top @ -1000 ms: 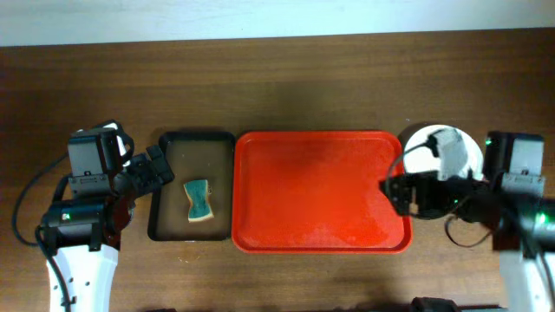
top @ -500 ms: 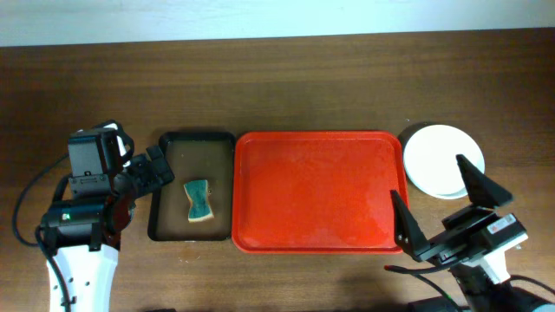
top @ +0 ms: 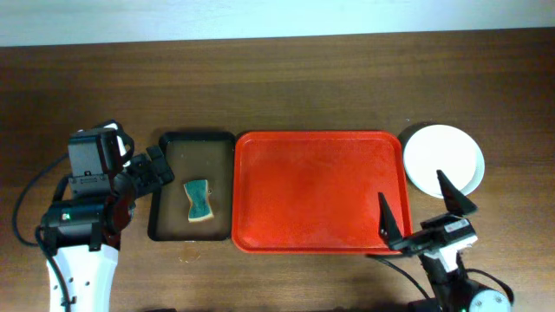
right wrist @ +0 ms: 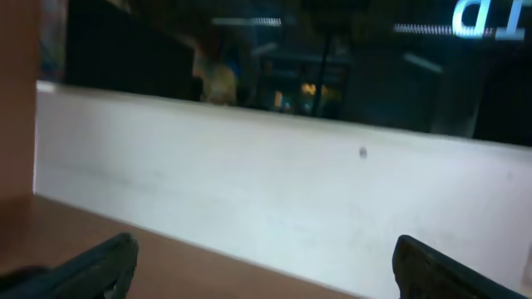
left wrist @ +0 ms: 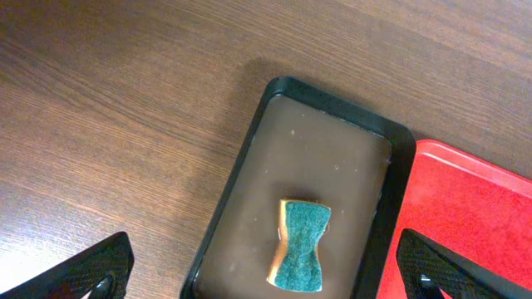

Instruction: Clean dirty plates on tray and stack at the side

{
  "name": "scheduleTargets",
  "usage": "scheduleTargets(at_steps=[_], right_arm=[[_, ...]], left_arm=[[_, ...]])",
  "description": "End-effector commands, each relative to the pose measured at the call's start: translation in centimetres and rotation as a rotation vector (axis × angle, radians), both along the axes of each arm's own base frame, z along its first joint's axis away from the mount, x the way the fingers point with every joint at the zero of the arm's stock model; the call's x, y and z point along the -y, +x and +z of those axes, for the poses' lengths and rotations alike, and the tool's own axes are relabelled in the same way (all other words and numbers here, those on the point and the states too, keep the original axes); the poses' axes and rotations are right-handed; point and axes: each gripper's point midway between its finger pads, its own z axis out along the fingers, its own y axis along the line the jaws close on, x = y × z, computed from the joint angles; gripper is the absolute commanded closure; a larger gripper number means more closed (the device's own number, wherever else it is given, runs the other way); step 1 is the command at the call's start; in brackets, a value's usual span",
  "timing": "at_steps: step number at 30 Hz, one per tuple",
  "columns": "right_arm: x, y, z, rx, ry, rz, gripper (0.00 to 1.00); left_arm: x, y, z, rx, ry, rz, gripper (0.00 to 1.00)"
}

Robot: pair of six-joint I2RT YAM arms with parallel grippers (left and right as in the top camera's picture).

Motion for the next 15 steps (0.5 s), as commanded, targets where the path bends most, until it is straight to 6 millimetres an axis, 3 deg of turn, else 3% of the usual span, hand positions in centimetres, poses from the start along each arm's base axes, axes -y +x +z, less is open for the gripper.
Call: scheduleTargets(at_steps=[1, 8, 15], right_arm=[[0.7, 1.0, -2.2, -0.042, 0.008, -0.041, 0.02], [0.0, 2.2, -6.7, -0.137, -0.008, -0.02, 0.02], [-0.2, 2.5, -8.6, -0.181, -0.016, -0.011, 0.01]], left_arm=[[-0.2, 0.1, 0.6, 0.019, 0.004, 0.013, 0.01], [-0.2, 0.1, 0.6, 0.019, 0.004, 0.013, 0.01], [-0.2, 0.1, 0.6, 0.019, 0.003, 0.013, 0.01]])
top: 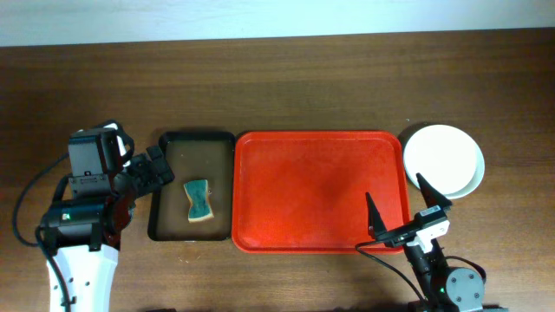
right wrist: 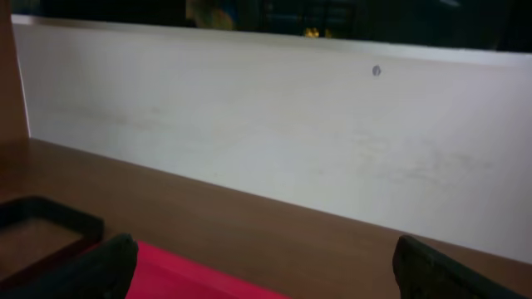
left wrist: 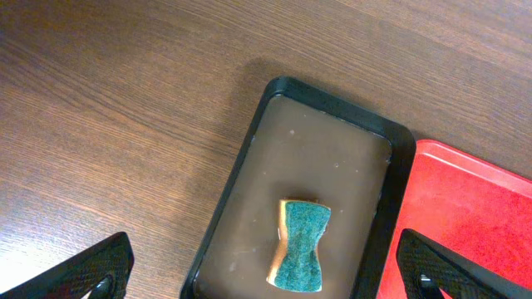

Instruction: Clean dirty plates on tray and stack at the side

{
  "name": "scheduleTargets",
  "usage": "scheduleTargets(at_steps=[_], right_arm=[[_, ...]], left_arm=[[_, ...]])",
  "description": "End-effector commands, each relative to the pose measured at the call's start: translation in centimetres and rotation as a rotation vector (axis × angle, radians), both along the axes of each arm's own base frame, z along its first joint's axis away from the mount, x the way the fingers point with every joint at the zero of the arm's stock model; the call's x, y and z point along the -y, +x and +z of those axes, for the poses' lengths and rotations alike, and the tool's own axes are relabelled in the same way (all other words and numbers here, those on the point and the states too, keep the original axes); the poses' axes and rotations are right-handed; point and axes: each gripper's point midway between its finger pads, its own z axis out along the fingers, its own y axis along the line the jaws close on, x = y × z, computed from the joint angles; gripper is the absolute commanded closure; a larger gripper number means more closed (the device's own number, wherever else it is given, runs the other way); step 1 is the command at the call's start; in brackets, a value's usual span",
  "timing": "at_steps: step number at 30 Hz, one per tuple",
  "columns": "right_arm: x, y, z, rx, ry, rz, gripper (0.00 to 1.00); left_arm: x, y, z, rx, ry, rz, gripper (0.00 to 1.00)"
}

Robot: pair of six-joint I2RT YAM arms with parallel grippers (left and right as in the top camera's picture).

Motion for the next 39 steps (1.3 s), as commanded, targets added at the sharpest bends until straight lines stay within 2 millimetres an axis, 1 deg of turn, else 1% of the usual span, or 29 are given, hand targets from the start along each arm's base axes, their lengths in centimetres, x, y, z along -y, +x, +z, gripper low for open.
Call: scheduleTargets(at_steps=[1, 3, 5, 8, 11, 12, 16, 39], right_arm=[[-0.1, 0.1, -0.7, -0.012, 0.005, 0.0, 0.02], [-0.1, 0.1, -0.7, -0.008, -0.005, 0.0, 0.02], [-0.5, 0.0, -0.8, 0.004, -0.05, 0.007, 0.02], [-0.5, 0.1, -2.1, -0.043, -0.076, 0.003, 0.02], [0.5, 0.6, -6.0, -0.204, -0.096, -0.055, 0.02], [0.8, 0.6, -6.4, -0.225, -0.088, -0.071, 0.01], [1.8, 0.9, -6.5, -0.231, -0.086, -0.132, 0.02], [1.7, 0.9, -6.5, -0.236, -0.072, -0.128, 0.02]], left_arm=[[-0.2, 0.1, 0.6, 0.019, 0.003, 0.013, 0.01], [-0.2, 0.1, 0.6, 0.019, 0.003, 0.013, 0.01], [-0.2, 0.1, 0.6, 0.019, 0.003, 0.013, 0.01], [-0.2, 0.1, 0.6, 0.019, 0.003, 0.013, 0.01], [-0.2, 0.1, 0.6, 0.019, 0.003, 0.013, 0.01], [-0.2, 0.1, 0.6, 0.019, 0.003, 0.013, 0.01], [-0.2, 0.1, 0.6, 0.019, 0.003, 0.013, 0.01], [-0.2, 0.1, 0.6, 0.019, 0.004, 0.013, 0.01]])
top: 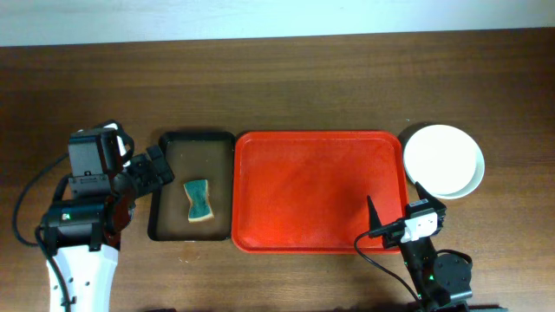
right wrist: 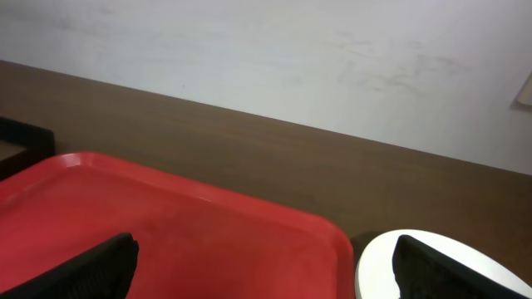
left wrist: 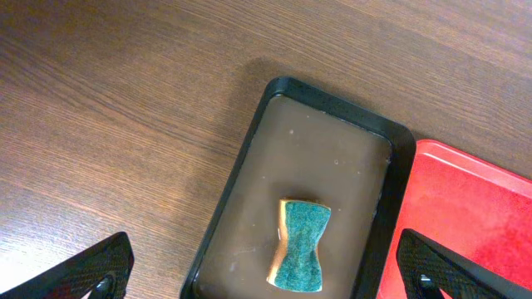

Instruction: Clean dirty plates on tray and stack at the side

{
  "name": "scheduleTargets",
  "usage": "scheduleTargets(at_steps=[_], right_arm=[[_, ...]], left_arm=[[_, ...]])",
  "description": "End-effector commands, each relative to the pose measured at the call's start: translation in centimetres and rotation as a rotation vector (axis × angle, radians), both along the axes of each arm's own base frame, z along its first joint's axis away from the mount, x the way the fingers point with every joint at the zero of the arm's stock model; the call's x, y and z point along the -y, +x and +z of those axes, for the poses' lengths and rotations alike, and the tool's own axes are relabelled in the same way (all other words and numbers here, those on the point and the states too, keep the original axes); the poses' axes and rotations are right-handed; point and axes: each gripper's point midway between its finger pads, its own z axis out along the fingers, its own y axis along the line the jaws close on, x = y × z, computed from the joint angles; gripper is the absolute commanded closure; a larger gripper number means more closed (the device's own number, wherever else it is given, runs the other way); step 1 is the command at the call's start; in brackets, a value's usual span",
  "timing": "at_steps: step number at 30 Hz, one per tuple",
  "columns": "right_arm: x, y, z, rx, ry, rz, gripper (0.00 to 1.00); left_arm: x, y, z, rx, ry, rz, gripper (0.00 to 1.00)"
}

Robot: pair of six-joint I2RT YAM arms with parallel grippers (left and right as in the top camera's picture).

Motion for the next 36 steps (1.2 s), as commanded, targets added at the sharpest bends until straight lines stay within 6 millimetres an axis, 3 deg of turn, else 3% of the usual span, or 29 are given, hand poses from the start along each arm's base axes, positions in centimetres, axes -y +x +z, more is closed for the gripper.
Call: scheduleTargets(at_steps=[1, 15, 18, 21, 23, 26, 31, 36], right_arm=[[0.1, 0.0, -0.3, -0.004, 0.006, -0.007, 0.02], [0.1, 0.0, -0.3, -0.004, 0.006, -0.007, 0.02], [0.1, 0.0, -0.3, -0.004, 0.006, -0.007, 0.02], [0.1, 0.0, -0.3, -0.004, 0.006, -0.007, 0.02], [0.1, 0.0, -0.3, -0.004, 0.006, -0.007, 0.02], [0.1, 0.0, -0.3, -0.004, 0.006, -0.007, 0.02], [0.1, 0.0, -0.3, -0.004, 0.006, -0.007, 0.02], [0.1, 0.0, -0.3, -0.004, 0.006, -0.007, 0.02]], left_arm=[[-0.2, 0.1, 0.6, 0.019, 0.003, 0.013, 0.01], [-0.2, 0.1, 0.6, 0.017, 0.003, 0.013, 0.01], [-0.2, -0.5, 1.7, 0.06, 0.006, 0.013, 0.01], [-0.1, -2.4, 5.3, 0.196, 0.016, 0.013, 0.01], [0.2, -5.1, 8.8, 0.344, 0.023, 0.01, 0.01], [0.9, -8.3, 11.9, 0.492, 0.018, -0.011, 0.01], [1.4, -11.2, 13.7, 0.618, 0.027, -0.025, 0.01], [1.7, -13.6, 14.4, 0.881, 0.039, -0.04, 0.01]])
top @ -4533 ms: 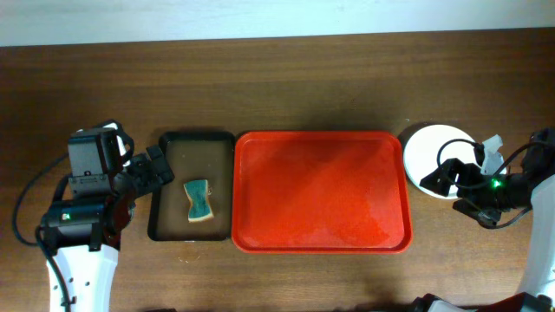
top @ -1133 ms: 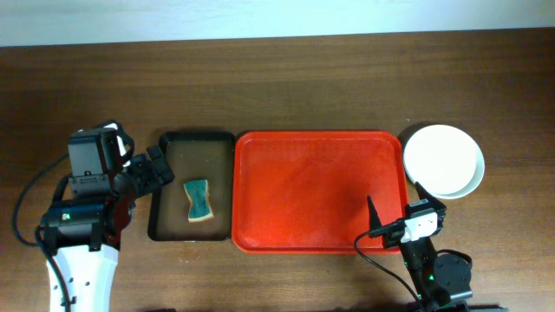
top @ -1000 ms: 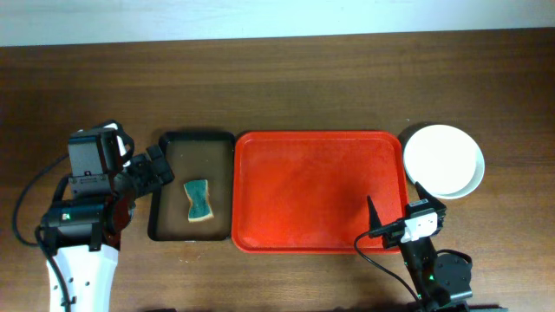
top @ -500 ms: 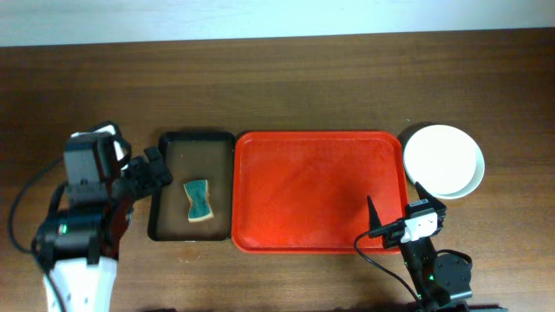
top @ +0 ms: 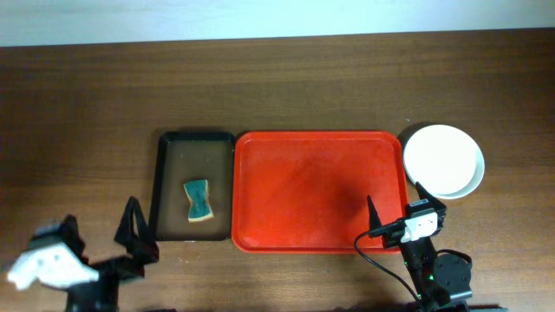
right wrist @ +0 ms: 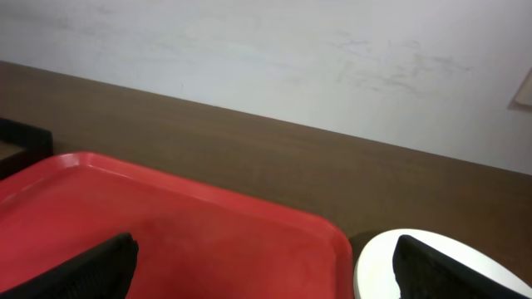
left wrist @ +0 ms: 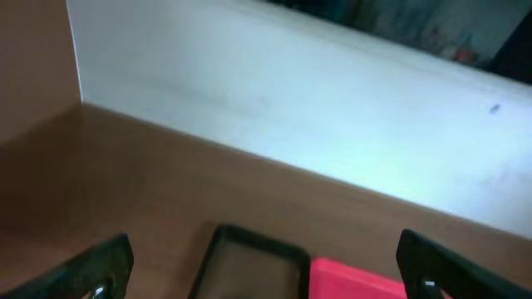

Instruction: Clean dirty plates on tray and stack at the side

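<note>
The red tray (top: 317, 191) lies mid-table, and its near part shows in the right wrist view (right wrist: 166, 224). A stack of white plates (top: 443, 160) stands on the table off the tray's right edge, with its rim (right wrist: 384, 264) in the right wrist view. My right gripper (top: 394, 208) is low at the table's front right, open and holding nothing (right wrist: 264, 270). At the front left, below the black tray, my left gripper (top: 100, 238) is also open and holds nothing (left wrist: 266, 274).
A black tray (top: 165, 186) with brownish water and a green-and-yellow sponge (top: 199, 200) lies against the red tray's left side. Its far corner (left wrist: 249, 253) shows in the left wrist view, with a white wall (left wrist: 291, 108) behind the table.
My left arm has left its place beside the black tray and is now low at the table's front left. Its camera now looks level at the wall. The right arm has not moved.
My right gripper stood open at the front right by the plates, its camera on the wall. It was then lower and nearer the front edge, with the red tray and plate rim in view. The left arm stayed over the sponge tray until now, and is drawn back too.
</note>
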{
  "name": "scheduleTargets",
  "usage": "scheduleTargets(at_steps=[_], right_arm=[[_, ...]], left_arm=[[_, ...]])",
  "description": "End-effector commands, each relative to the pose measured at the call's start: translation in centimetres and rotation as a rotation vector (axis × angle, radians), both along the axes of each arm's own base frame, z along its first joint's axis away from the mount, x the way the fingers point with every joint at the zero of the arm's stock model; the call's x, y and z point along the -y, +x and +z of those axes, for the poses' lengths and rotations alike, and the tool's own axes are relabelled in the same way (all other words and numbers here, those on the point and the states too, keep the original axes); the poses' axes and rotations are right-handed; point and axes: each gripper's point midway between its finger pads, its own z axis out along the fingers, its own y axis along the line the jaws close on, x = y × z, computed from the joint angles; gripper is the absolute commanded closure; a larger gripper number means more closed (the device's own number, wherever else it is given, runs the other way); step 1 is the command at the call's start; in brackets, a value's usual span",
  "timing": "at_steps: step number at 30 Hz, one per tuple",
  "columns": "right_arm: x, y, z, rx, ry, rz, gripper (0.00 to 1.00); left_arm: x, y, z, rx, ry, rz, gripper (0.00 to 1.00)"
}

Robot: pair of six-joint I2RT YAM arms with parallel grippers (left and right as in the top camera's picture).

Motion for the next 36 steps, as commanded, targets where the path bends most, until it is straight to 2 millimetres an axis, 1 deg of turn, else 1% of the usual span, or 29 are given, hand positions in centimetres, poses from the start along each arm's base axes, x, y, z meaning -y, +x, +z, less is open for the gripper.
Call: scheduleTargets(at_steps=[1, 3, 5, 6, 7, 10, 12, 14, 16, 20, 23, 24, 26, 30, 31, 32, 33, 34, 36], right_arm=[[0.0, 0.0, -0.3, -0.004, 0.006, -0.003, 0.02], [0.0, 0.0, -0.3, -0.004, 0.006, -0.003, 0.02], [0.0, 0.0, -0.3, -0.004, 0.006, -0.003, 0.02], [0.0, 0.0, -0.3, -0.004, 0.006, -0.003, 0.02], [0.0, 0.0, -0.3, -0.004, 0.006, -0.003, 0.02], [0.0, 0.0, -0.3, -0.004, 0.006, -0.003, 0.02], [0.0, 0.0, -0.3, -0.004, 0.006, -0.003, 0.02], [0.0, 0.0, -0.3, -0.004, 0.006, -0.003, 0.02], [0.0, 0.0, -0.3, -0.004, 0.006, -0.003, 0.02], [0.0, 0.0, -0.3, -0.004, 0.006, -0.003, 0.02], [0.0, 0.0, -0.3, -0.004, 0.006, -0.003, 0.02], [0.0, 0.0, -0.3, -0.004, 0.006, -0.003, 0.02], [0.0, 0.0, -0.3, -0.004, 0.006, -0.003, 0.01], [0.0, 0.0, -0.3, -0.004, 0.006, -0.003, 0.02], [0.0, 0.0, -0.3, -0.004, 0.006, -0.003, 0.02], [0.0, 0.0, -0.3, -0.004, 0.006, -0.003, 0.02], [0.0, 0.0, -0.3, -0.004, 0.006, -0.003, 0.02], [0.0, 0.0, -0.3, -0.004, 0.006, -0.003, 0.02], [0.0, 0.0, -0.3, -0.004, 0.006, -0.003, 0.02]], left_arm=[[0.4, -0.7, -0.5, 0.139, 0.0, -0.02, 0.01], [0.8, -0.7, 0.1, 0.265, 0.001, -0.049, 0.01], [1.6, -0.9, 1.4, 0.438, 0.0, -0.099, 0.01], [1.9, -0.7, 1.8, 0.482, -0.001, -0.112, 0.01], [2.4, -0.6, 2.7, 0.564, 0.001, -0.142, 0.01], [3.2, -0.9, 4.3, 0.726, 0.015, -0.187, 0.01], [3.2, -1.0, 4.3, 0.807, 0.019, -0.186, 0.01], [3.2, -0.6, 3.3, 0.85, 0.021, -0.186, 0.01], [3.3, 0.2, 1.9, 0.843, 0.022, -0.189, 0.01], [3.4, 2.6, -2.3, 0.75, 0.017, -0.19, 0.01], [3.5, 3.7, -4.5, 0.699, 0.015, -0.19, 0.01], [3.4, 4.2, -5.6, 0.673, 0.013, -0.186, 0.01], [3.2, 4.8, -7.0, 0.638, 0.01, -0.175, 0.01], [3.4, 7.0, -12.2, 0.408, 0.005, -0.177, 0.01], [3.4, 7.6, -14.6, 0.31, 0.016, -0.178, 0.01], [3.4, 7.9, -16.5, 0.23, 0.035, -0.178, 0.01], [3.4, 8.0, -19.1, 0.125, 0.075, -0.182, 0.01], [3.4, 8.0, -21.2, 0.037, 0.113, -0.19, 0.01], [3.4, 8.0, -21.1, 0.038, 0.17, -0.197, 0.01]])
